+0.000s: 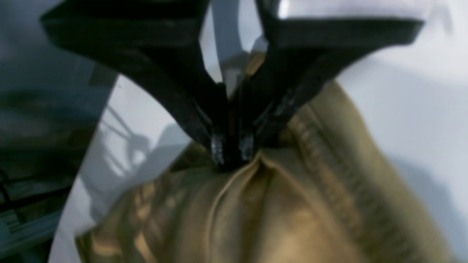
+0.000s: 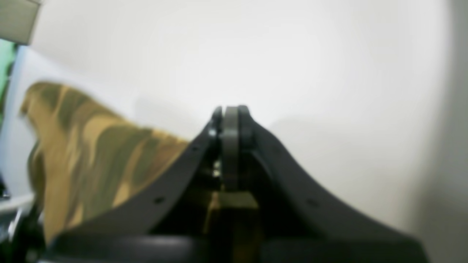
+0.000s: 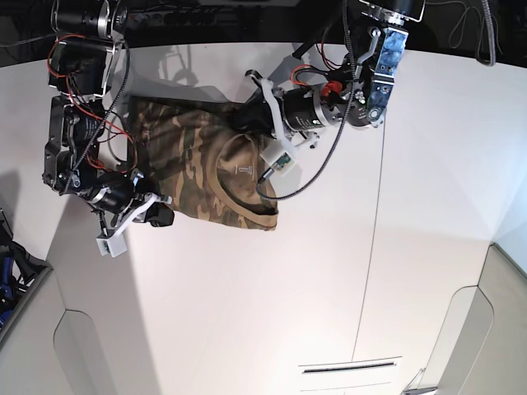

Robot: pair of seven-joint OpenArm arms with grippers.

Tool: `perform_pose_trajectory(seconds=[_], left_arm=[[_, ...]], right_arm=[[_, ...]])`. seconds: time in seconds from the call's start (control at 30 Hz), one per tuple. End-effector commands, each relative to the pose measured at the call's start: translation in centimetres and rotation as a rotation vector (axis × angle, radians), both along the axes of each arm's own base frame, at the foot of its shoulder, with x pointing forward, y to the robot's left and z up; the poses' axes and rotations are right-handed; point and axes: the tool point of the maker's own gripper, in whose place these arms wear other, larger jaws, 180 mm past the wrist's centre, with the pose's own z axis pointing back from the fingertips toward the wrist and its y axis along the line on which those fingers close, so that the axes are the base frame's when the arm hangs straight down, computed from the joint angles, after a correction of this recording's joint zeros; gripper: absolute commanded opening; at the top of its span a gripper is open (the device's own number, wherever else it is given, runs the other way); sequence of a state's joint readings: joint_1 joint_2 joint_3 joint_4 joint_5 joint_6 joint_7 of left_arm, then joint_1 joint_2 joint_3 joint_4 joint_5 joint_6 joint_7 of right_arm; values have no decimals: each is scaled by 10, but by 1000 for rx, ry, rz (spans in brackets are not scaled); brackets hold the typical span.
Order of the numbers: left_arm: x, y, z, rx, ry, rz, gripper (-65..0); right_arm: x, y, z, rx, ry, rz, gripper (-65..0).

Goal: Fold the T-shirt properly
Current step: 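Lift the doubled bundle with both grippers and fold it over again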

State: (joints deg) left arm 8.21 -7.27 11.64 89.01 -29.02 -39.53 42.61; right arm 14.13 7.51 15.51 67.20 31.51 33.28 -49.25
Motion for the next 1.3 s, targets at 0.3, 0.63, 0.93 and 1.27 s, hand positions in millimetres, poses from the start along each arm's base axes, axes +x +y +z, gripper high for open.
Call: perform_pose_trajectory(seconds=[0.3, 0.63, 0.93, 1.27], left_arm=[[80, 66, 15, 44, -76, 204, -596], [100, 63, 34, 37, -88, 181, -596], [107, 63, 45, 45, -119, 173, -596], [109, 109, 75, 182, -223, 198, -596]], right_arm=[[-59, 11, 7, 108, 8, 40, -650], [-103, 59, 14, 227, 30, 63, -650], [-108, 88, 17, 306, 41, 59, -650], [-102, 64, 38, 195, -33, 103, -650]])
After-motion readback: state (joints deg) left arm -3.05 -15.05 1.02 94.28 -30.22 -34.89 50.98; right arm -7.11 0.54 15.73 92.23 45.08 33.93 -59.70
